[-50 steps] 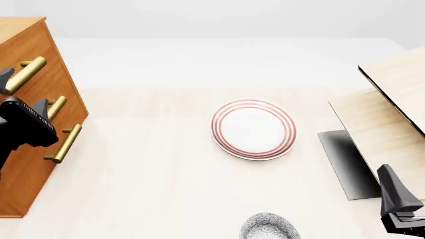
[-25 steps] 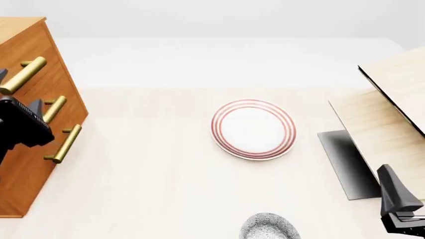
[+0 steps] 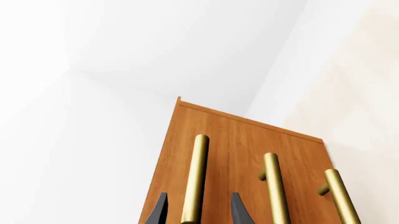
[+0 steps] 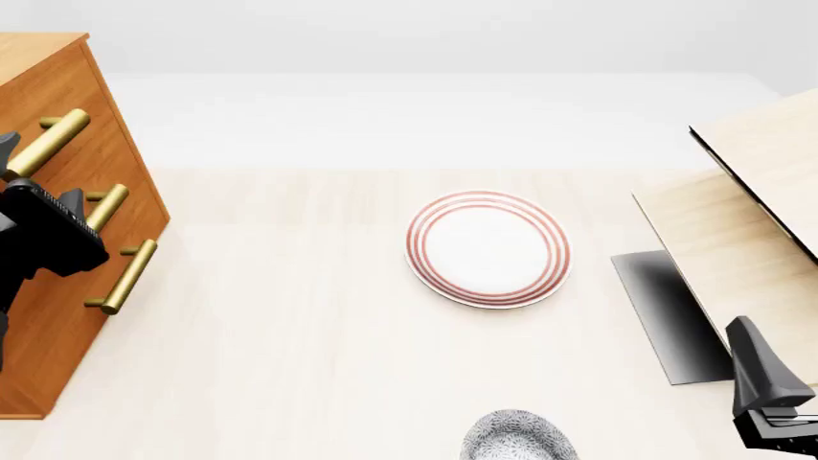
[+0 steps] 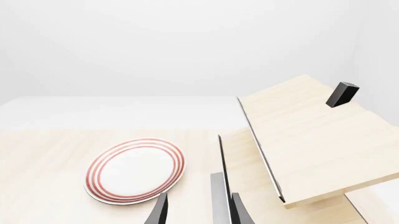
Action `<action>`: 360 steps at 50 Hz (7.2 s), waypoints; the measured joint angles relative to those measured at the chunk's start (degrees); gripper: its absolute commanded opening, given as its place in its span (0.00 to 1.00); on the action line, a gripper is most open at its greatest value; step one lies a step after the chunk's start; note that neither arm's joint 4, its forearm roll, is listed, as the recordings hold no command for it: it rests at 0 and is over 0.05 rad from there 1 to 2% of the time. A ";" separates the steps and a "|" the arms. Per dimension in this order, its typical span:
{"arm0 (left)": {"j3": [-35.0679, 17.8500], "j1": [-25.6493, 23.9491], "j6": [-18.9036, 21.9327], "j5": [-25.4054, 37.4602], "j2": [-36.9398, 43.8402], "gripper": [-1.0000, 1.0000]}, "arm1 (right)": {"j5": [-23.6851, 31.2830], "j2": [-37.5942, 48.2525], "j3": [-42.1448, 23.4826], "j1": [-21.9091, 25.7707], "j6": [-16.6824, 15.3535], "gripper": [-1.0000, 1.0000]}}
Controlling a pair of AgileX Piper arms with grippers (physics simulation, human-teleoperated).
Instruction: Open the top drawer of the cabinet and put the bowl in it.
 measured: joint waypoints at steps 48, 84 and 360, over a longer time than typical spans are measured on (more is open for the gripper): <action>-1.86 2.72 0.76 -1.87 2.99 0.00 | 0.00 0.00 0.00 0.00 0.00 1.00; -0.60 -1.56 3.04 -0.25 0.36 0.00 | 0.00 0.00 0.00 0.00 0.00 1.00; -58.40 -15.20 -81.70 88.73 2.94 1.00 | 0.00 0.00 0.00 0.00 0.00 1.00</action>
